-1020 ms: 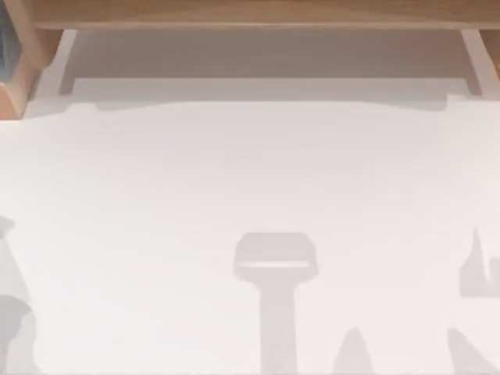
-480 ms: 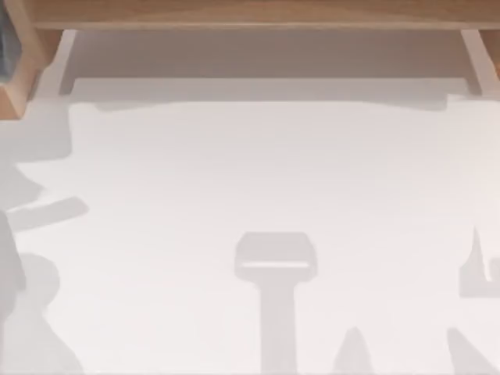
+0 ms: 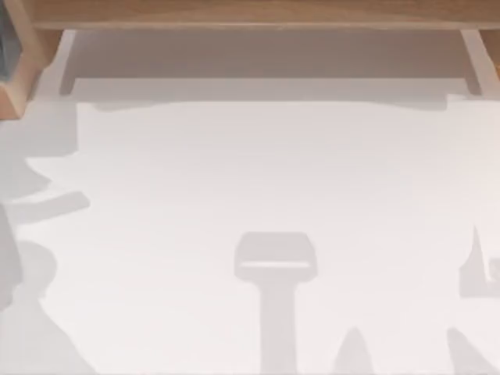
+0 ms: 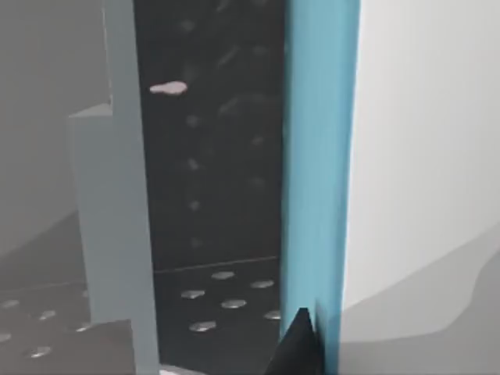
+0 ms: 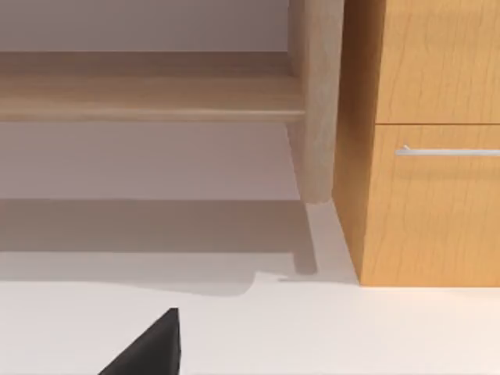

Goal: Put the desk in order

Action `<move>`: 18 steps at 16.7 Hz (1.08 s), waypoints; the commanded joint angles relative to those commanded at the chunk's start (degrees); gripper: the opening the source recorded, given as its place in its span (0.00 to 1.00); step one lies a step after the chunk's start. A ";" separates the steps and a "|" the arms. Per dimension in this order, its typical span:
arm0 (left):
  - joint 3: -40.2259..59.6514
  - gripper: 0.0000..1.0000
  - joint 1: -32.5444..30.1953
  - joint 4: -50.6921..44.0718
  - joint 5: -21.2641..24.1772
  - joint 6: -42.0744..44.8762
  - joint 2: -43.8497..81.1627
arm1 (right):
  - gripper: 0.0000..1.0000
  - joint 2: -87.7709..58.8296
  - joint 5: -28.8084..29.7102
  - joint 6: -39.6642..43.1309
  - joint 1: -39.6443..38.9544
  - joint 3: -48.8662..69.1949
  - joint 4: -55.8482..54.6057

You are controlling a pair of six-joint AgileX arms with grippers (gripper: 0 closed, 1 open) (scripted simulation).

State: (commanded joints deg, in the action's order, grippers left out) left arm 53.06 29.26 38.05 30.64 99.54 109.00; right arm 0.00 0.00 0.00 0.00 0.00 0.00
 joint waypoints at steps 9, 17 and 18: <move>6.59 0.00 -2.56 -0.67 -2.00 -0.80 5.35 | 1.00 0.00 0.00 0.00 0.00 0.00 0.00; 6.59 0.38 -2.56 -0.67 -2.00 -0.80 5.35 | 1.00 0.00 0.00 0.00 0.00 0.00 0.00; 6.59 0.45 -2.56 -0.67 -2.00 -0.80 5.35 | 1.00 0.00 0.00 0.00 0.00 0.00 0.00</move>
State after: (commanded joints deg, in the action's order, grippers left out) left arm 59.65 26.71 37.39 28.64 98.73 114.35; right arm 0.00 0.00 0.00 0.00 0.00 0.00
